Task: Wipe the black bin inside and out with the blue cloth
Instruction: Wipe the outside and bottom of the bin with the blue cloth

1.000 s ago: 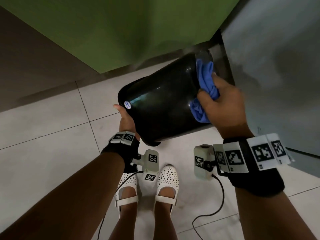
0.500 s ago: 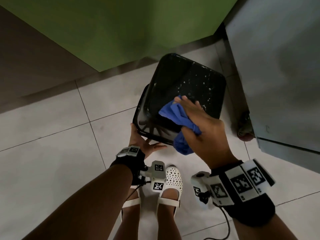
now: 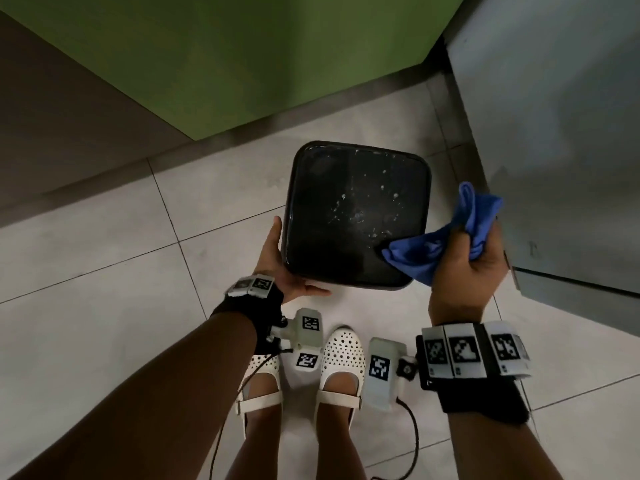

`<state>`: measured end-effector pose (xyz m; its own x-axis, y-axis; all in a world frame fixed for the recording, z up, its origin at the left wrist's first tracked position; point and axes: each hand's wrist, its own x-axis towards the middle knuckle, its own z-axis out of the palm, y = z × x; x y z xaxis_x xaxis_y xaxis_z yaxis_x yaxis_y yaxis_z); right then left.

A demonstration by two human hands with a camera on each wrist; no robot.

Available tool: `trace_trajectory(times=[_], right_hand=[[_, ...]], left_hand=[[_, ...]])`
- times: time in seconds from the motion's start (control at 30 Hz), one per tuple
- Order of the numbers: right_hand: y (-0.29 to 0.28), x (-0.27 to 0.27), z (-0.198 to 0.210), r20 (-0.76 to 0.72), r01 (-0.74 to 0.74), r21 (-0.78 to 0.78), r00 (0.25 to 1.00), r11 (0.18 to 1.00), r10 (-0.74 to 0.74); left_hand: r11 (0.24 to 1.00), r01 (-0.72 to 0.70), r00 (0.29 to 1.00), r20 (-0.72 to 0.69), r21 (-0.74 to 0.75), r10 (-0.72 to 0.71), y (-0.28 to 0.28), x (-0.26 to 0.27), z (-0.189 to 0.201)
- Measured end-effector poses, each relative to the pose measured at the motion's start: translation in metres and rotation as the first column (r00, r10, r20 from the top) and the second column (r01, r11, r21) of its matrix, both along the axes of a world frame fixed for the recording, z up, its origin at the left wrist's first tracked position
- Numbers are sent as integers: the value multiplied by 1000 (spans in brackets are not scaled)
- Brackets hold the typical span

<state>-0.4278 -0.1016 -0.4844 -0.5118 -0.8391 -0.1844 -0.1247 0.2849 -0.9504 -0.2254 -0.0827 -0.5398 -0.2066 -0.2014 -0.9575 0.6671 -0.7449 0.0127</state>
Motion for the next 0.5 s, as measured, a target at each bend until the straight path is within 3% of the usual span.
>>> trace_trajectory(times=[0.13,0.27,0.5], right_hand=[[-16,-3,-10,-7,-29,196,999,980,31],[-29,0,-12,97,-54,330,995,942,23],[-45,8,-4,307,-145,497,951,855,-17]], left_hand=[[965,263,963,71,-12,-262,-19,18,5],[877,475,869,200,-78,-453,-47,28,15],[786,587,802,267,-193,-534,-57,20,48]])
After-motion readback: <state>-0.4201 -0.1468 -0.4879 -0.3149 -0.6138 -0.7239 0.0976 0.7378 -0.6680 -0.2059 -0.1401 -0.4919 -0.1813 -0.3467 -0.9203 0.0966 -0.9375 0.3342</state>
